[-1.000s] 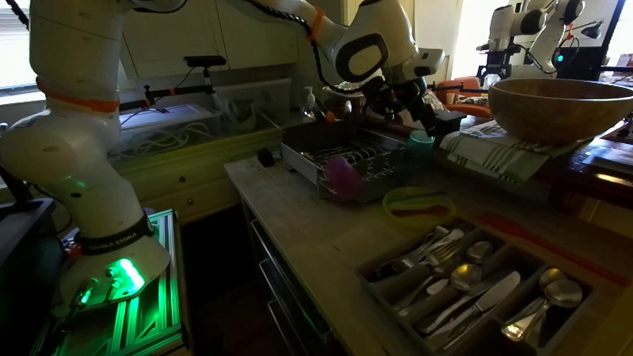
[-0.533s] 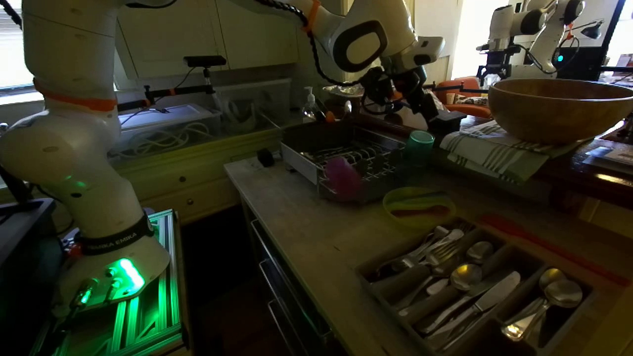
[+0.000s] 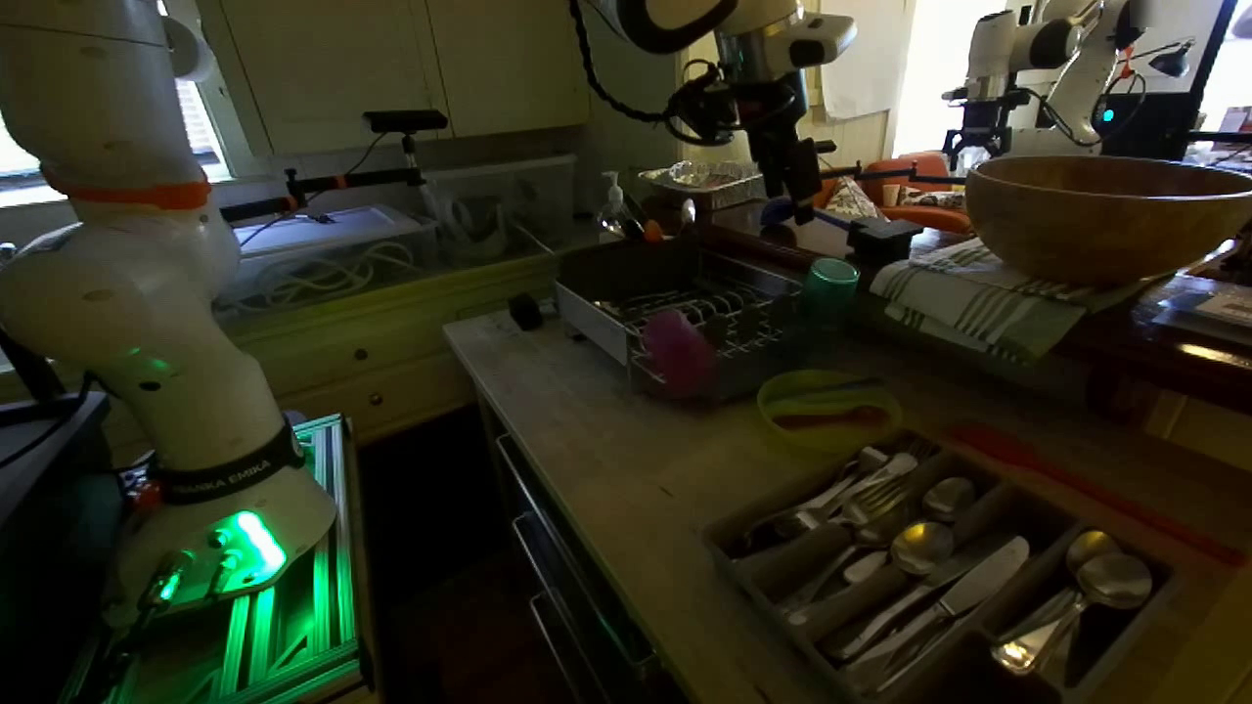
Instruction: Adjust the blue cup on the dish rack
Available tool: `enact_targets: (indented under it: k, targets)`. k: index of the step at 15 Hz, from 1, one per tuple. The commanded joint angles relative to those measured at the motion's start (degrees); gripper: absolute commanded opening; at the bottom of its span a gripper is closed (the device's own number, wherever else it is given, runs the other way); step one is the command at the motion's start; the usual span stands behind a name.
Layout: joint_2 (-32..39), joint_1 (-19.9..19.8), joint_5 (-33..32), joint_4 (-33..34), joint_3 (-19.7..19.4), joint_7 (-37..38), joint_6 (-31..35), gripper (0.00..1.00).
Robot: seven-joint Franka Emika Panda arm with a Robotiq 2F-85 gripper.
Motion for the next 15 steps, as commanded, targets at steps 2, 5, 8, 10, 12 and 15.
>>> enact_targets:
  k: [2, 5, 8, 10, 12, 15]
  targets:
    - [-10.29, 0.25, -1.38, -8.24, -1.32, -1.90, -7.61, 1.00]
    - [-15.16, 0.29, -2.05, -12.55, -2.12, -2.55, -9.60, 1.00]
    - [-19.58, 0.40, -2.50, -17.88, -2.70, -3.43, -8.92, 1.00]
    - [-16.56, 0.72, -1.59, -14.28, -2.91, -2.65, -9.01, 1.00]
    - [-18.67, 0.76, -1.72, -16.87, -3.06, -2.72, -8.98, 1.00]
    - [-19.71, 0.80, -1.77, -18.05, -3.08, -2.71, -8.97, 1.00]
